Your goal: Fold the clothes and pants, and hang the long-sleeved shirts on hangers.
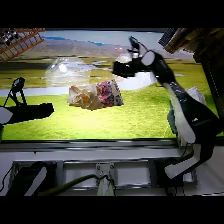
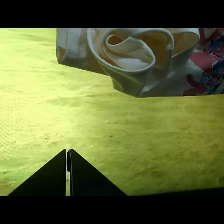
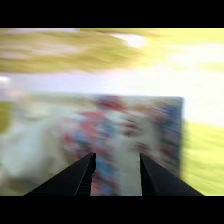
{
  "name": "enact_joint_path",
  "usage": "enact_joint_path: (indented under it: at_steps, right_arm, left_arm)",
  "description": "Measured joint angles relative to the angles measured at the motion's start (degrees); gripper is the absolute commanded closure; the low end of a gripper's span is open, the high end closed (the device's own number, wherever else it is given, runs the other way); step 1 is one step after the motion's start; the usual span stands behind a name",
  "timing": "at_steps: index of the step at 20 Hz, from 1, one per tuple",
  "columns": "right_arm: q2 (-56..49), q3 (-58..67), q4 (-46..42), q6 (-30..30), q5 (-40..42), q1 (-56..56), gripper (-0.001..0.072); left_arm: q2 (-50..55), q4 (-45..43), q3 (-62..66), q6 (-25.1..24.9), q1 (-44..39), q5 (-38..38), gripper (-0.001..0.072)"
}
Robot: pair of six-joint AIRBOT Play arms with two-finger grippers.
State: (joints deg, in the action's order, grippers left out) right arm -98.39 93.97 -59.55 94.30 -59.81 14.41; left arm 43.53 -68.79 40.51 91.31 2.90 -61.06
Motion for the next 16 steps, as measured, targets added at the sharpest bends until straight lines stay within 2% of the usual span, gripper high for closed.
enact_joint_path:
  at_steps: [2,7,8,11,15,16]
  right_arm:
    - [0.55,-3.52,-1.6,-1.75,-4.17,-3.85,0.0168]
    - [0.83,-12.04,4.83,-7.91,-3.26,-9.05,0.0163]
    - [0.52,-12.87,6.88,-8.9,-2.21,-9.44,0.0118]
    - [-1.79,-14.25,14.14,-11.85,-0.85,-9.55,0.0076]
    - [-5.31,-14.82,20.52,-14.12,-0.46,-7.26,0.0099]
    - [-6.1,-14.91,21.42,-14.49,-0.22,-6.27,0.0189]
  left_arm:
    - [0.0,0.02,0.0,0.0,0.0,0.15,0.0701]
    - [0.0,0.04,0.0,0.0,0.0,0.28,0.0701]
    - [0.0,0.04,0.0,0.0,0.0,0.31,0.0701]
    - [-0.02,0.04,0.0,0.0,0.0,0.42,0.0701]
    - [-0.02,0.04,0.0,0.0,0.0,0.44,0.0701]
    - [-0.02,0.04,0.0,0.0,0.0,0.44,0.0701]
